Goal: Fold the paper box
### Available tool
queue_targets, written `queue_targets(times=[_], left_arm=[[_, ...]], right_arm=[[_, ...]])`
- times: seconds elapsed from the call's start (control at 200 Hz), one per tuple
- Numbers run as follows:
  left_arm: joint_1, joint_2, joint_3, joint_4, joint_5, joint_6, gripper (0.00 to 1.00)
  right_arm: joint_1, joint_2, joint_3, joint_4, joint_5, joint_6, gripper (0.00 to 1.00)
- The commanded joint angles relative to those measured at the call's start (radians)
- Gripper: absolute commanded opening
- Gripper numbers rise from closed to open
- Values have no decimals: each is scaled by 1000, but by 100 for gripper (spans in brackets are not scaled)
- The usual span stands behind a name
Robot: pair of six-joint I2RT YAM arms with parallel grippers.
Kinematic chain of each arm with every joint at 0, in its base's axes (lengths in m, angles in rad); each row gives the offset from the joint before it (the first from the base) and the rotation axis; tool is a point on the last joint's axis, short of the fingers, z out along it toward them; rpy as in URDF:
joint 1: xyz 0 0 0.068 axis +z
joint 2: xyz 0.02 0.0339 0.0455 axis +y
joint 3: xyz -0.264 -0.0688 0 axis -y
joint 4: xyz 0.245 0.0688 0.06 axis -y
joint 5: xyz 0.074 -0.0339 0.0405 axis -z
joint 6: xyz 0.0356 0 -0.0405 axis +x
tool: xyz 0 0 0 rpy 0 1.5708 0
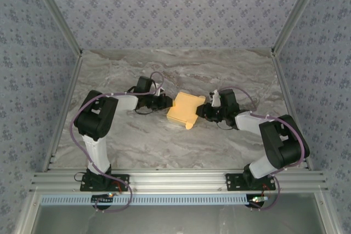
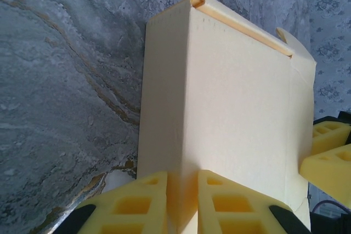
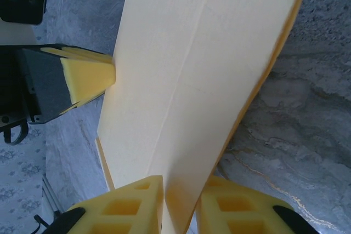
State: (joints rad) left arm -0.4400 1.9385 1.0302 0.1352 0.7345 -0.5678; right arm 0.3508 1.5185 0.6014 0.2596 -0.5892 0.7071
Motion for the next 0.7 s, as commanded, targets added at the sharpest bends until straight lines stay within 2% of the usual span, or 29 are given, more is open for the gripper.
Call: queue_targets(times=[0.0, 0.315, 0.695], left_arm=[[11, 23, -35, -60, -20, 4, 15], [12, 30, -45, -46, 7, 6, 15], [11, 38, -40, -23, 34, -4, 16]], right_arm=[[-1, -21, 20, 41, -48, 41, 19], [20, -85, 34, 69, -36, 95, 12], [52, -98, 70, 19, 14, 88, 12]])
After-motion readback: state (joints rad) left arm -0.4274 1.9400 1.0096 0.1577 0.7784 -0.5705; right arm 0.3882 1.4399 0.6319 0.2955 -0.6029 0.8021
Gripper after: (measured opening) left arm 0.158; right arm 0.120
